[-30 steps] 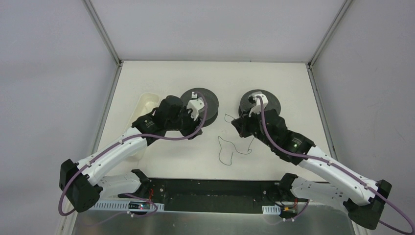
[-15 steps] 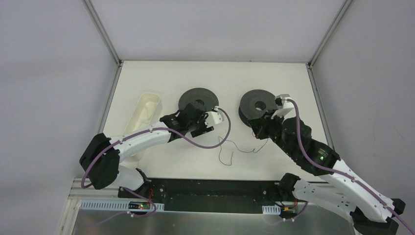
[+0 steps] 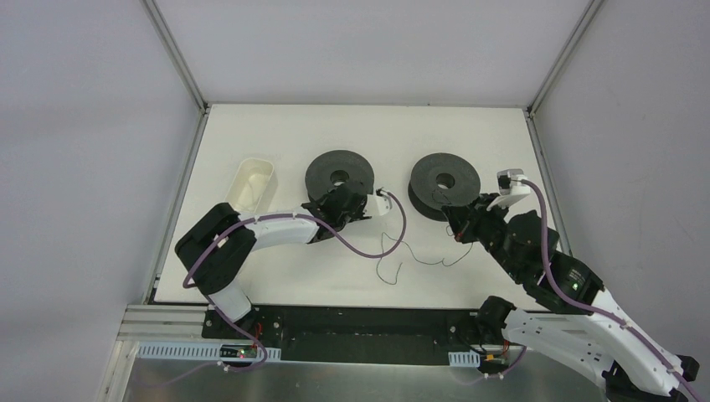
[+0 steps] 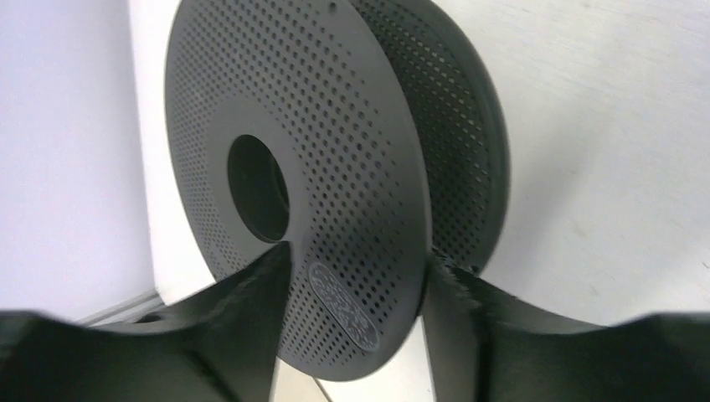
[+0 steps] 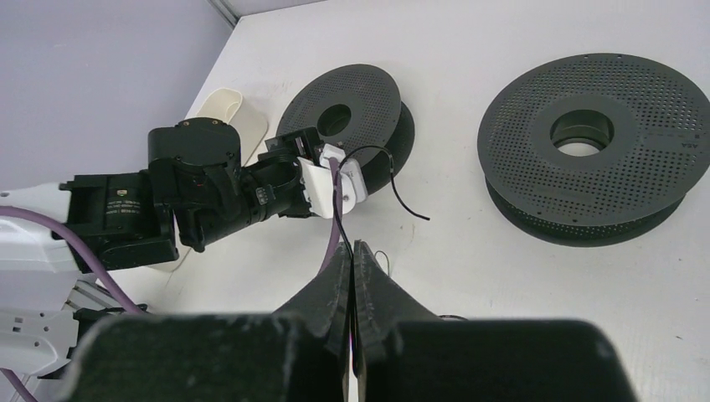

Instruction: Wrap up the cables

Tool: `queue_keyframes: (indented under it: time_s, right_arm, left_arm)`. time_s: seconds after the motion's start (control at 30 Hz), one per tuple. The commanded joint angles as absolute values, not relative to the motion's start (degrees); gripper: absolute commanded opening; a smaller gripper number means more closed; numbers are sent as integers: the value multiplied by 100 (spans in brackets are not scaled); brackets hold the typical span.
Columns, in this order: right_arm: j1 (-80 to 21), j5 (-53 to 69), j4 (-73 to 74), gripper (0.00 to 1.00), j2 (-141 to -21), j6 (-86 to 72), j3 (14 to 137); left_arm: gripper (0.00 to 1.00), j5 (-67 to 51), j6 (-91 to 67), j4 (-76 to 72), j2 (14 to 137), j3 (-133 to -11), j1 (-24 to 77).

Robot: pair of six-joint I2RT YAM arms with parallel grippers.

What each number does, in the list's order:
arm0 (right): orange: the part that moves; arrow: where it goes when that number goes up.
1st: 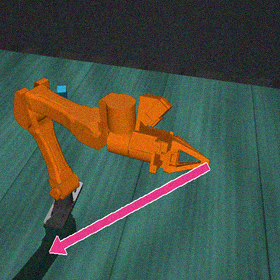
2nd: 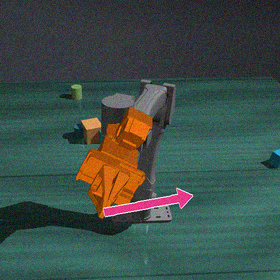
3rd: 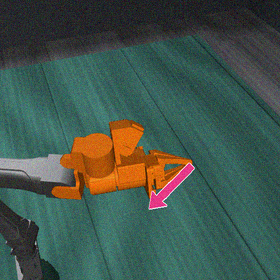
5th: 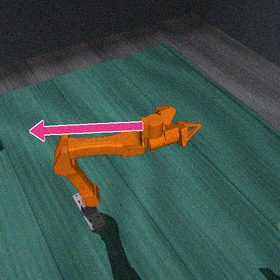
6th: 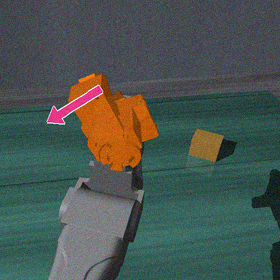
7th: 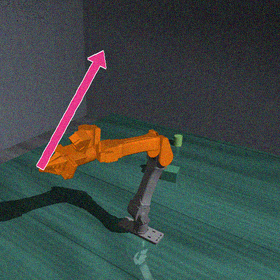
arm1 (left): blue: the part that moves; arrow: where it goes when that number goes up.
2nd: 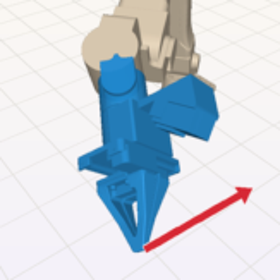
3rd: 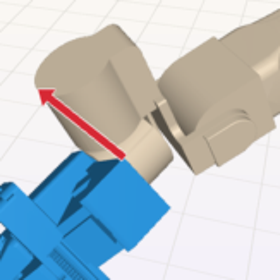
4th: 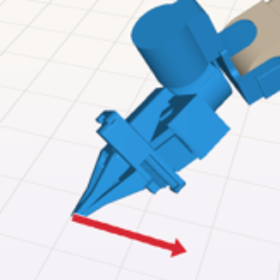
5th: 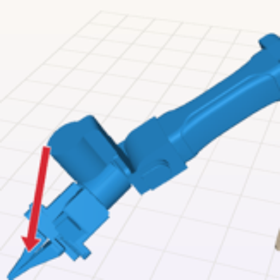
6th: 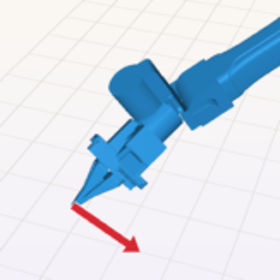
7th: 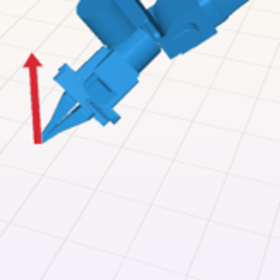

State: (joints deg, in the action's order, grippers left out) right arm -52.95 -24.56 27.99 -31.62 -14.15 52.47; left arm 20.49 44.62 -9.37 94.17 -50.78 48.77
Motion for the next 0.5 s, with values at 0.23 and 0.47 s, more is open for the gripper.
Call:
queue_keyframes:
  time_s: [0.23,0.47]
  right_arm:
    - [-5273,-2585,2925,0,-2966,-1566,5259]
    - [-5269,-1462,1890,0,-3006,-1426,4626]
  left_arm:
    - [0,2123,3487,-325,8440,-5631,4906]
    - [0,699,2055,1779,7189,-6282,4891]
